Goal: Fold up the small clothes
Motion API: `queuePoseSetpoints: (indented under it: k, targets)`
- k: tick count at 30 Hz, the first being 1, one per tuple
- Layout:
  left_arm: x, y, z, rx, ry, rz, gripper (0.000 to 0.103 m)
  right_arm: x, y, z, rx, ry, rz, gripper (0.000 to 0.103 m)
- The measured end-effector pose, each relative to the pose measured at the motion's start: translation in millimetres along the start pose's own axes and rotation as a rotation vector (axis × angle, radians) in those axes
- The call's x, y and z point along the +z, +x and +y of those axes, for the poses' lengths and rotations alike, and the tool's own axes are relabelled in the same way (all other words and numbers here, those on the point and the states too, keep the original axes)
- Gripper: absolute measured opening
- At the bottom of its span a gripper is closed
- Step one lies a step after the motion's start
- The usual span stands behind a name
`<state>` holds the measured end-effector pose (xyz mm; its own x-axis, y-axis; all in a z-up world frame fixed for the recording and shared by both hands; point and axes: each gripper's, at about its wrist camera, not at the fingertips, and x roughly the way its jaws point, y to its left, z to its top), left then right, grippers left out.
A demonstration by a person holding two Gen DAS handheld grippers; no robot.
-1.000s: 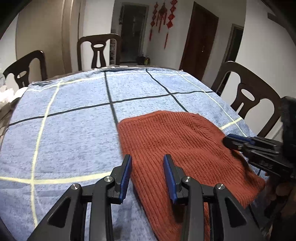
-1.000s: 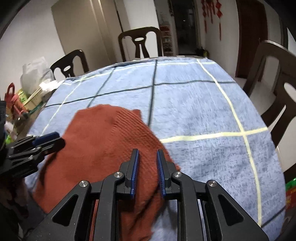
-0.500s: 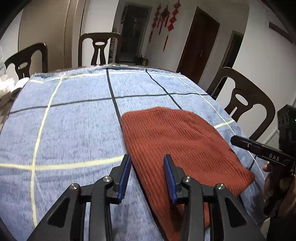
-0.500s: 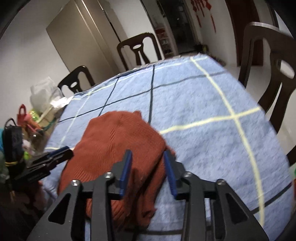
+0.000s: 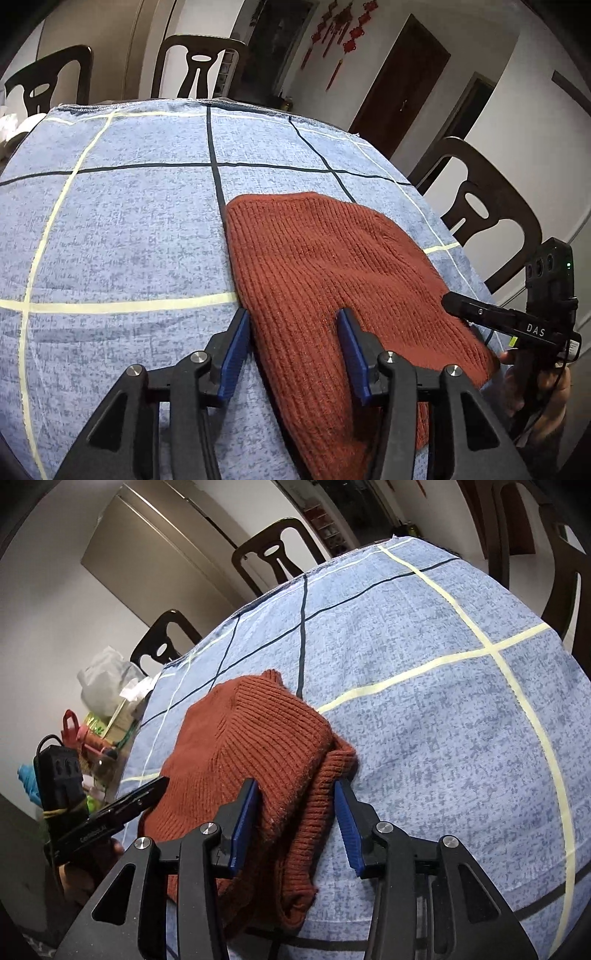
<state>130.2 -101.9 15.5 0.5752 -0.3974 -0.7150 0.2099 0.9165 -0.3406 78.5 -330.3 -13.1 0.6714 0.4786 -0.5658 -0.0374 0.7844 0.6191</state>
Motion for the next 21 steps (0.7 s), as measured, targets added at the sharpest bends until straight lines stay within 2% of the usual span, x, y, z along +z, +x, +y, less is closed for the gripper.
queuePoseSetpoints:
  k: [6, 10, 14, 20, 21]
  targets:
    - [0, 4, -7, 0.023, 0.027, 0.001, 0.055, 1, -4, 2, -0.028, 0.01, -0.031, 0.043]
    - [0, 5, -6, 0.023, 0.029, 0.002, 0.056, -1, -2, -3, -0.007, 0.034, -0.033, 0.044]
    - [0, 5, -7, 0.028, 0.036, -0.002, 0.056, -2, 0, 1, 0.037, 0.026, 0.005, 0.044]
    - [0, 7, -9, 0.041, 0.047, -0.004, 0.056, 4, 7, 3, 0.051, 0.031, 0.017, 0.045]
    - [0, 7, -9, 0.046, 0.052, -0.004, 0.056, 4, 8, 5, 0.047, 0.024, 0.019, 0.043]
